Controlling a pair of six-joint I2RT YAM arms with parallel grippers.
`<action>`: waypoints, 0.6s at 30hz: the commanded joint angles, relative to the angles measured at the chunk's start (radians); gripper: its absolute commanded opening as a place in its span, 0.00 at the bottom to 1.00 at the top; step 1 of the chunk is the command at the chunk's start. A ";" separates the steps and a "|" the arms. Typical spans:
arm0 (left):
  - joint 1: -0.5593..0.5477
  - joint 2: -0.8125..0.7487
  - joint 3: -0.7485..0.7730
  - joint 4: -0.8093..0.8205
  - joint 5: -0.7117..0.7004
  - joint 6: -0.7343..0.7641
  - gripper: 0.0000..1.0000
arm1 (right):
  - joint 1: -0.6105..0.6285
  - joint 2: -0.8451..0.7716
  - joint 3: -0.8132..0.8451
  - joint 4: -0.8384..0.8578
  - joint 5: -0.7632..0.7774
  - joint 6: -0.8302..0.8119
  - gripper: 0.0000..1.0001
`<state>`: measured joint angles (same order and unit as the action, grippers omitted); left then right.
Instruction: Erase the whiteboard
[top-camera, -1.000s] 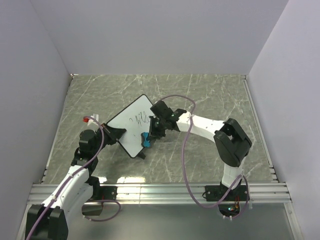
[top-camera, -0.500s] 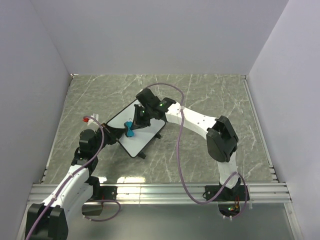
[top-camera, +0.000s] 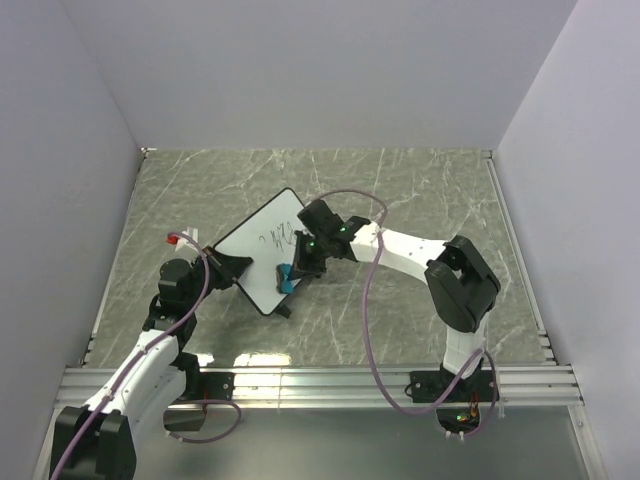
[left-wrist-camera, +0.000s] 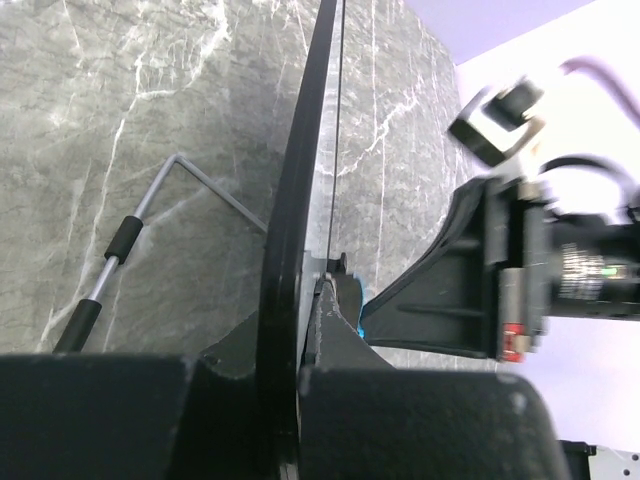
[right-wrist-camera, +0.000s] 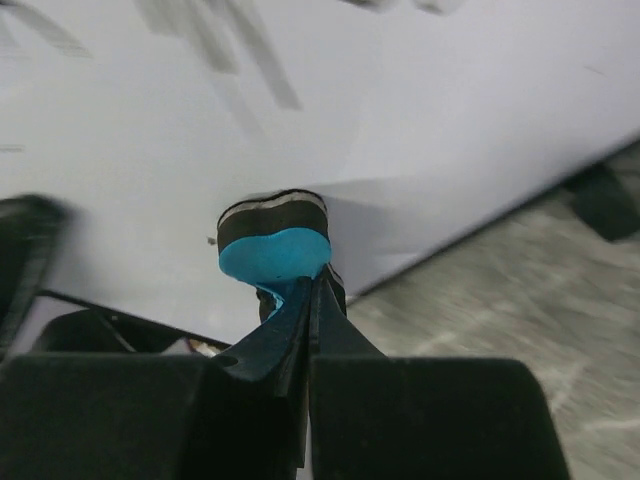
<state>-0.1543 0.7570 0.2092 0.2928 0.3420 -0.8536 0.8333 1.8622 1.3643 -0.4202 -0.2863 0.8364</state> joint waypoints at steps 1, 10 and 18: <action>-0.027 0.038 -0.036 -0.181 0.029 0.074 0.00 | -0.032 0.026 -0.106 -0.017 0.072 -0.040 0.00; -0.031 0.042 -0.037 -0.176 0.031 0.077 0.00 | -0.036 0.098 0.152 -0.092 0.042 -0.022 0.00; -0.039 0.044 -0.039 -0.172 0.038 0.080 0.00 | -0.028 0.267 0.560 -0.189 -0.010 0.030 0.00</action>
<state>-0.1612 0.7639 0.2066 0.3126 0.3344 -0.8433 0.7906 2.0621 1.7943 -0.6964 -0.3050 0.8268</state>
